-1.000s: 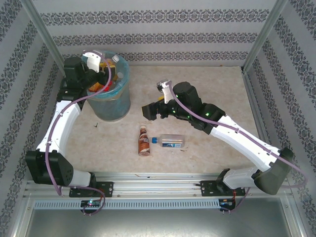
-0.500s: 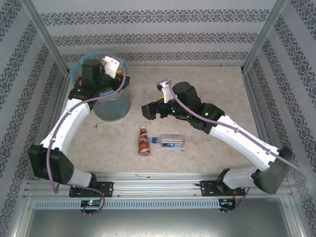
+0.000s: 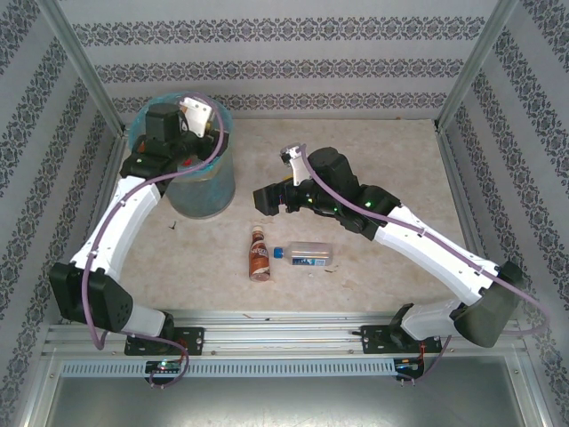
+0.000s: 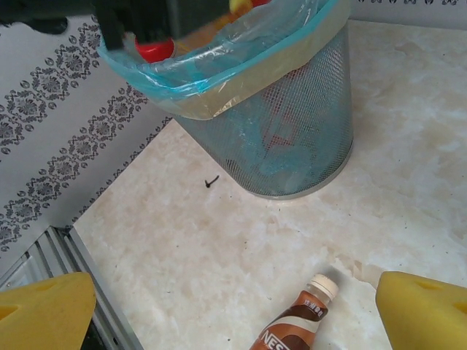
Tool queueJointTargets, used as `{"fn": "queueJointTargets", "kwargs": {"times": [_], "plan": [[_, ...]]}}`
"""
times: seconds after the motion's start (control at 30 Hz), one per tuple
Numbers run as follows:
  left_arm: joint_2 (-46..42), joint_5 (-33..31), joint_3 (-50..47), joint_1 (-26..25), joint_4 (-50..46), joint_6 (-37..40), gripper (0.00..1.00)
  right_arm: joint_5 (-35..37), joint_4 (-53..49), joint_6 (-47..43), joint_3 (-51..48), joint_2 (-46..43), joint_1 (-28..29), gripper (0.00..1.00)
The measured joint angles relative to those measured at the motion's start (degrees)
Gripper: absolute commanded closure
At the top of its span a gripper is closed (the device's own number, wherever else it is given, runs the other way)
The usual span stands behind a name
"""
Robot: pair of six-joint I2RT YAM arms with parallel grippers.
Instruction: Put the plastic bottles in the bin
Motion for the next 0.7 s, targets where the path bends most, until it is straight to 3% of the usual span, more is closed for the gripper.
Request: {"fn": "queueJointTargets", "kwargs": {"times": [0.27,0.53,0.7], "plan": [[-4.50,-0.17,4.48,2.75,0.09,-7.21,0.48,0.33,-0.70,0.15,0.00,0.04,0.00,0.02],[-10.10,2.32,0.90,3.37,-0.76,-9.99,0.50,3.34,-10.27,-0.11,0.35,-0.15,0.00,0.02],[-20.59,9.88,-11.63,2.51,1.57,-7.96,0.51,2.25,-16.74,-3.85,-2.89,-2.86,0.02,0.23]]}}
